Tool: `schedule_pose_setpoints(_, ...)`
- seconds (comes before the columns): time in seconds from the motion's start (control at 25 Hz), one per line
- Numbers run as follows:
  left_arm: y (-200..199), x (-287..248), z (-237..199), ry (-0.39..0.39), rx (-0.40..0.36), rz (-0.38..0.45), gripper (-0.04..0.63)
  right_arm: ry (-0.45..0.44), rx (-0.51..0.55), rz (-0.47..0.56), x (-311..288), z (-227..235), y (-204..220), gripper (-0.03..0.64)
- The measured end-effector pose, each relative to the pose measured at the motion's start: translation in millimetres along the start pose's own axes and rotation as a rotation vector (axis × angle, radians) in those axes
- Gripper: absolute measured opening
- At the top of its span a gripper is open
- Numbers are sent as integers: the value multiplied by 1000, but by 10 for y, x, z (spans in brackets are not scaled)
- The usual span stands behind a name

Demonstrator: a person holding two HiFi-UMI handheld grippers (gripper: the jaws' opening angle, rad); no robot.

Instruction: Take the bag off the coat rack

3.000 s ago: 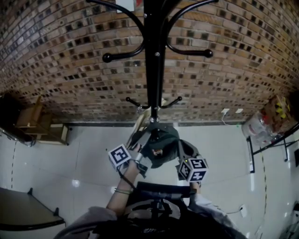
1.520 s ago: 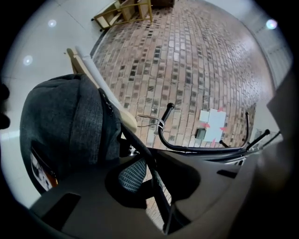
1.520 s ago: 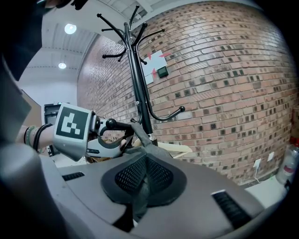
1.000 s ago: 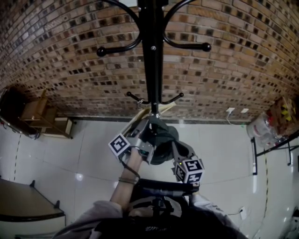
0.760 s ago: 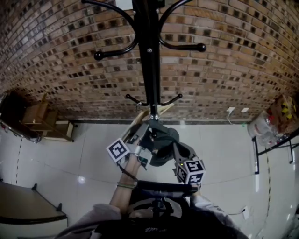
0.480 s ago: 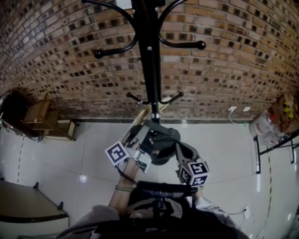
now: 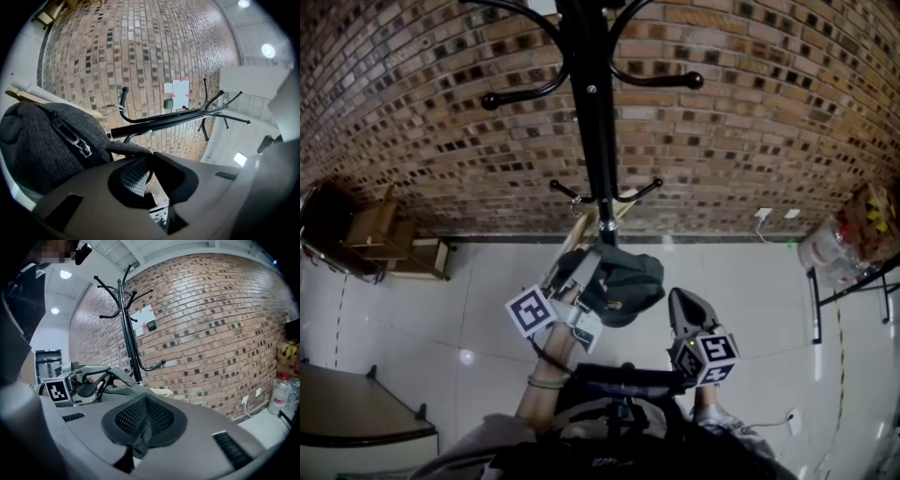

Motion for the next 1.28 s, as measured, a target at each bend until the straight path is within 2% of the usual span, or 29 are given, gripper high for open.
schedule_pose_setpoints(0.16,94,121,49,-4,-28,-38,29,-13,1,-4,40,-40,11,9)
schedule_pose_setpoints(0.36,151,356,-44,-35,-39,-40,29,-29,-18,-18,28,-86,59,9)
schedule_pose_setpoints(0.6,215,625,-168,-86,-27,-41,29,-4,-1,-77,-71,-185,305,9)
schedule_pose_setpoints(0.88,71,1133,-333,-145,-21,-19,28,-8,20,-122,-161,-538,544,9)
schedule_pose_setpoints(1.28,-250,1822,-511,-222,-50,-35,28,29,82,-121,-208,-1100,785,9)
Point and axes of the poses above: the fingertips, and each gripper's own axes: x backward along the fingers, z to its right, y out of its underside, the point moved 1 cm from there along x, backward along the fingers, and after that the axes turned 14 degrees about -x, right-handed, at the moved point
